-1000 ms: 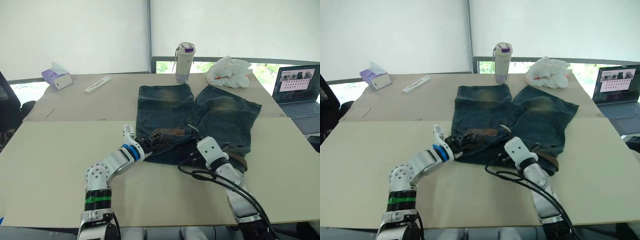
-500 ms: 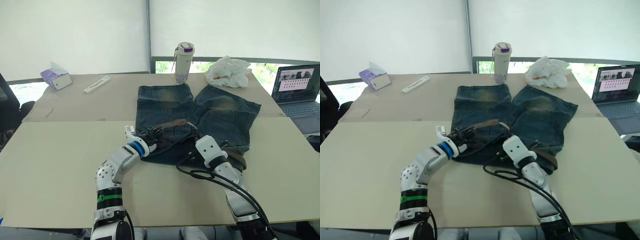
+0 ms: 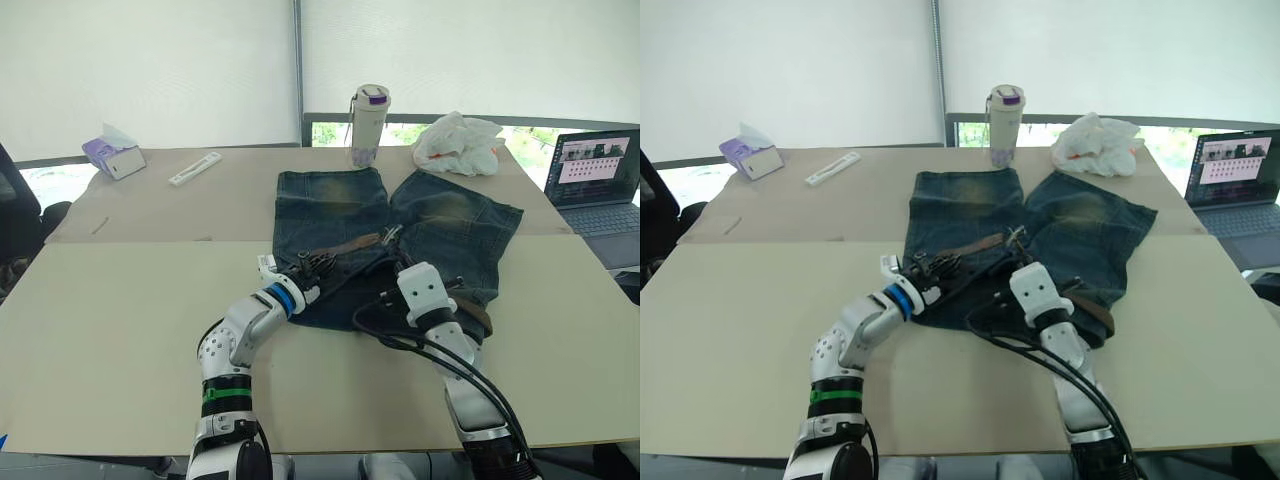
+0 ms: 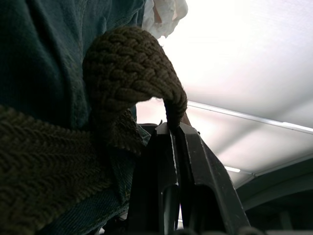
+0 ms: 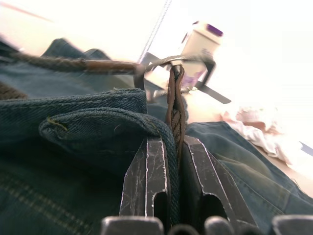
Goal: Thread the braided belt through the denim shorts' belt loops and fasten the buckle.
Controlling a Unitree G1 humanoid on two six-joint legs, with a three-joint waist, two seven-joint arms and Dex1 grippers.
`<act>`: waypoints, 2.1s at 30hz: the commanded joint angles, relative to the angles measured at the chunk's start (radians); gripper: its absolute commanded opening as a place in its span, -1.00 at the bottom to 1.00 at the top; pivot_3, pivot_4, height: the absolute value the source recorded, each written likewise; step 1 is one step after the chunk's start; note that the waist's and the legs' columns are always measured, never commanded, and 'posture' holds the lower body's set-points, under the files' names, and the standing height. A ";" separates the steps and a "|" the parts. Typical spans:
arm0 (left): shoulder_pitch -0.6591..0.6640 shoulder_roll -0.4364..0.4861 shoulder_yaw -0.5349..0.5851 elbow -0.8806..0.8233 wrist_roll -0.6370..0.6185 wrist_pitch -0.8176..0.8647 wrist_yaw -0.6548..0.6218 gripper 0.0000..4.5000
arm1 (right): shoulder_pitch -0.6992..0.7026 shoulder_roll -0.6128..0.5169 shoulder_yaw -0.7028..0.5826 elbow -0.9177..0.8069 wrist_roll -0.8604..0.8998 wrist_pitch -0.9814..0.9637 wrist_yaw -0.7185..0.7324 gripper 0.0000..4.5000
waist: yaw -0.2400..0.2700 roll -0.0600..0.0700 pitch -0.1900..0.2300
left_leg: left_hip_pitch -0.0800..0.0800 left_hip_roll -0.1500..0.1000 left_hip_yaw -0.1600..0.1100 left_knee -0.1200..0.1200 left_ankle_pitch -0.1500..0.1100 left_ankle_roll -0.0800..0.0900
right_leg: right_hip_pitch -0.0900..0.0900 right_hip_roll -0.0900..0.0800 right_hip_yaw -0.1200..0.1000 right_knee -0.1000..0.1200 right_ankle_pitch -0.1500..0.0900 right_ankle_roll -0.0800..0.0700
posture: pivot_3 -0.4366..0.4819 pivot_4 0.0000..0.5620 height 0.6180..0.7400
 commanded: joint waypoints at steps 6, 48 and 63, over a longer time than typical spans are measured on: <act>-0.015 0.000 -0.017 -0.049 -0.072 -0.017 0.048 -1.00 | -0.031 0.012 -0.018 -0.057 0.027 -0.082 -0.032 -0.99 | -0.001 0.000 0.000 | 0.000 0.000 0.000 0.000 0.000 0.000 | 0.000 0.000 0.000 0.000 0.000 0.000 | -0.05 -0.47 1.00; -0.028 0.141 0.013 -0.017 0.065 -0.021 -0.086 -1.00 | -0.001 -0.425 -0.083 -0.413 0.297 0.484 0.566 0.98 | -0.004 -0.001 0.000 | 0.001 0.000 0.000 0.000 0.000 0.000 | 0.001 0.001 0.000 0.000 0.000 0.000 | -0.05 -0.47 1.00; -0.008 0.117 0.007 -0.063 0.104 -0.040 -0.094 -1.00 | -0.367 -0.335 0.248 -0.240 0.104 0.672 0.448 0.98 | 0.004 -0.001 0.000 | -0.001 0.000 -0.003 0.000 0.000 -0.001 | -0.001 0.000 -0.001 0.000 0.000 -0.001 | -0.05 -0.47 1.00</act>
